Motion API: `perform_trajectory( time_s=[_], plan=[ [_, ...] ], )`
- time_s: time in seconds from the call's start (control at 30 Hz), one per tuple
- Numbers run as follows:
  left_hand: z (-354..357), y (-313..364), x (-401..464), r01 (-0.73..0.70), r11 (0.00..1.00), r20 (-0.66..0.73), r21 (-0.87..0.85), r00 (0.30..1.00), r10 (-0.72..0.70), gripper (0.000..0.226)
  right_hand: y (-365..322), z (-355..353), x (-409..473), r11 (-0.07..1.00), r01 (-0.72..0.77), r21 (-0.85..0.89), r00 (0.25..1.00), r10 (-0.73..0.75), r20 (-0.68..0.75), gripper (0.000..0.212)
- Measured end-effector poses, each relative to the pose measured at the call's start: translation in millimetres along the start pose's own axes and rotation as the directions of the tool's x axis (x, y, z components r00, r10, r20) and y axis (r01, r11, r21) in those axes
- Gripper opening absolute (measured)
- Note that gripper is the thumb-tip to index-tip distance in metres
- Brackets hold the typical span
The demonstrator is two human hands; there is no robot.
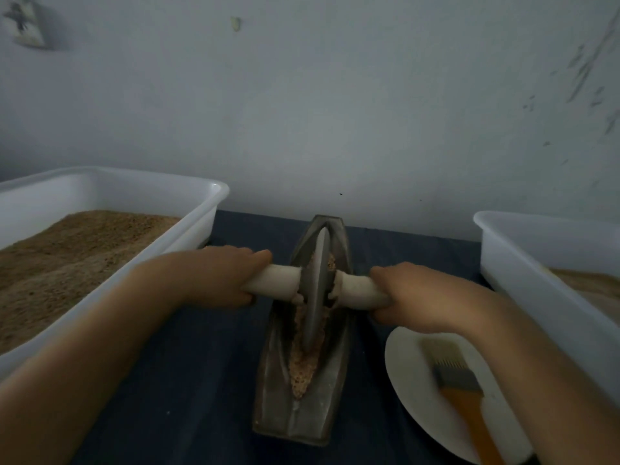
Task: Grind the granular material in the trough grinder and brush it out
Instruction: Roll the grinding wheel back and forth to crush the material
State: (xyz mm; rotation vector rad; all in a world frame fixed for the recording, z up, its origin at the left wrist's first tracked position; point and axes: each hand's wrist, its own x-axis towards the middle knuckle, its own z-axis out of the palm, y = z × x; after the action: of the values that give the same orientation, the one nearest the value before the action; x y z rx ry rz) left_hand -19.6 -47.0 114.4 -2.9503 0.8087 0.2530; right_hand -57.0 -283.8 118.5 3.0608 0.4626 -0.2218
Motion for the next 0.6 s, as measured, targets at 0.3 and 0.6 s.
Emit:
perform_trajectory(
  time_s=[0.3, 0.6],
  plan=[
    [-10, 2, -15, -0.023, 0.998, 0.168, -0.064, 0.985, 0.033, 0.022, -7, -11, -16, 0.998, 0.013, 0.069, 0.991, -0.022, 0.135, 0.025],
    [31, -5, 38, 0.144, 0.987, -0.485, 0.075, 0.87, -0.091, 0.035, 19, 31, 35, 0.984, -0.103, -0.147, 0.874, 0.019, -0.486, 0.022]
  ],
)
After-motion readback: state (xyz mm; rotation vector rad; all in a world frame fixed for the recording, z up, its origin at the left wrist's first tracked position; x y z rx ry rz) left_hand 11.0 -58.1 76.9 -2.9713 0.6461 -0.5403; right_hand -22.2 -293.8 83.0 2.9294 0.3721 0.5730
